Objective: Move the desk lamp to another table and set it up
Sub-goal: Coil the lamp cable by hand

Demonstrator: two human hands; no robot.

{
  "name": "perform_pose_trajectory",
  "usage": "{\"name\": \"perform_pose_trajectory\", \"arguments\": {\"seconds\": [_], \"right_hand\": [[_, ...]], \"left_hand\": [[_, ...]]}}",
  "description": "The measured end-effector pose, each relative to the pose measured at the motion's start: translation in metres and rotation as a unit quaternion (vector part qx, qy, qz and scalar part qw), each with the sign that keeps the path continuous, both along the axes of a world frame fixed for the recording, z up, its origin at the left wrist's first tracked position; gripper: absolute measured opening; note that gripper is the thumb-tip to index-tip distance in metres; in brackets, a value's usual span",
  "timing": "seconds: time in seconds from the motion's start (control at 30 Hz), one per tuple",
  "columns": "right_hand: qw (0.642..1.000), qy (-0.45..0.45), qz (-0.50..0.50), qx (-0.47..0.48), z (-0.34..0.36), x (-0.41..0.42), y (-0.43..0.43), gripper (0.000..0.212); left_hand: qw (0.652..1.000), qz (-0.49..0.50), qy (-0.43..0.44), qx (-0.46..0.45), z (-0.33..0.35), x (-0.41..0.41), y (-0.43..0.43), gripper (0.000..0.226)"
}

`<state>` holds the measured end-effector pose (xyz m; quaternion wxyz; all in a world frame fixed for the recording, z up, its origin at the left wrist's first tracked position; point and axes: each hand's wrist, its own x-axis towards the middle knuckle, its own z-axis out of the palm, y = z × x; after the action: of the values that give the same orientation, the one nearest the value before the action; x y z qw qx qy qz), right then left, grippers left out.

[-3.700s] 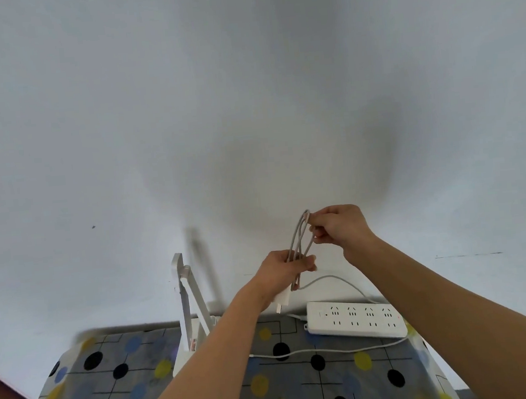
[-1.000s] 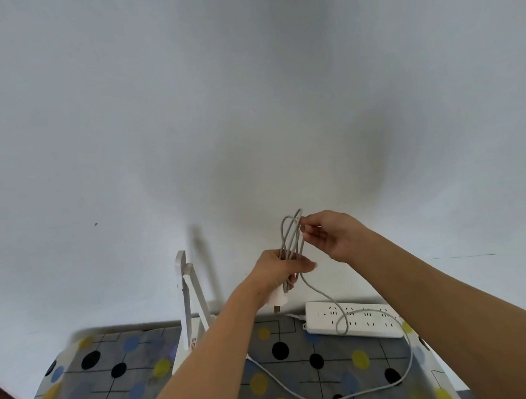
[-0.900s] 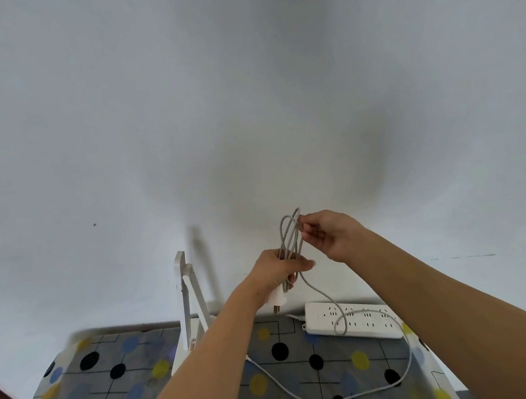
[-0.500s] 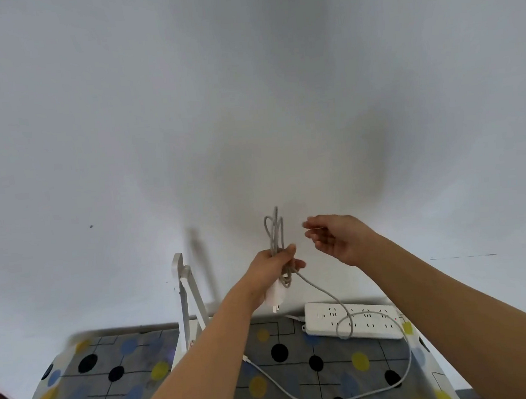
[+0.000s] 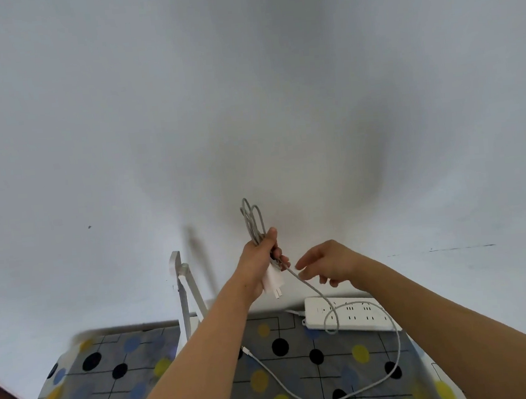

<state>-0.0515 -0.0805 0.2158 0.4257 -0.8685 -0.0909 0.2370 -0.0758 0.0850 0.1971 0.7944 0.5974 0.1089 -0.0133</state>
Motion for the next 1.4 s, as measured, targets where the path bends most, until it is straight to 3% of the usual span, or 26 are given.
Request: {"name": "perform_pose_trajectory", "arguments": {"seconds": [0.13, 0.3, 0.43, 0.53, 0.67, 0.77, 0.87, 1.03, 1.2, 1.4], "right_hand": [[0.997, -0.047, 0.045, -0.041, -0.007, -0.002, 0.001, 0.010], [0.996, 0.017, 0.090, 0.014, -0.010, -0.005, -0.004, 0.027], [0.987, -0.002, 0.145, -0.063, -0.014, -0.007, -0.002, 0.018], [0.978, -0.057, 0.129, -0.152, -0.019, -0.004, -0.006, 0.017], [0.956, -0.151, 0.075, -0.241, -0.019, 0.001, -0.018, 0.041], [0.952, -0.173, 0.019, -0.252, -0.013, 0.005, -0.025, 0.055], [0.965, -0.175, -0.035, -0.190, -0.003, 0.010, -0.029, 0.050], [0.983, -0.151, -0.108, -0.002, 0.014, 0.007, -0.016, 0.024], [0.973, -0.112, -0.155, 0.128, 0.033, 0.002, -0.002, 0.013], [0.940, 0.023, -0.213, 0.265, 0.043, 0.000, 0.015, 0.007]], "left_hand": [[1.000, 0.016, -0.014, -0.004, 0.003, -0.004, -0.001, 0.028], [0.999, 0.033, -0.020, 0.003, 0.005, -0.009, 0.004, 0.030], [0.999, 0.042, -0.017, -0.019, 0.003, -0.011, 0.005, 0.033], [0.999, 0.031, -0.014, -0.011, 0.003, -0.013, 0.006, 0.032], [0.999, 0.014, -0.017, 0.033, 0.001, -0.015, 0.010, 0.036], [0.996, -0.002, -0.019, 0.085, 0.000, -0.016, 0.012, 0.037], [0.989, -0.027, -0.018, 0.147, -0.003, -0.017, 0.009, 0.042], [0.977, -0.064, -0.016, 0.202, -0.006, -0.017, 0.000, 0.043], [0.969, -0.096, -0.012, 0.228, -0.005, -0.018, -0.002, 0.050], [0.970, -0.115, -0.002, 0.215, -0.007, -0.015, 0.000, 0.044]]}}
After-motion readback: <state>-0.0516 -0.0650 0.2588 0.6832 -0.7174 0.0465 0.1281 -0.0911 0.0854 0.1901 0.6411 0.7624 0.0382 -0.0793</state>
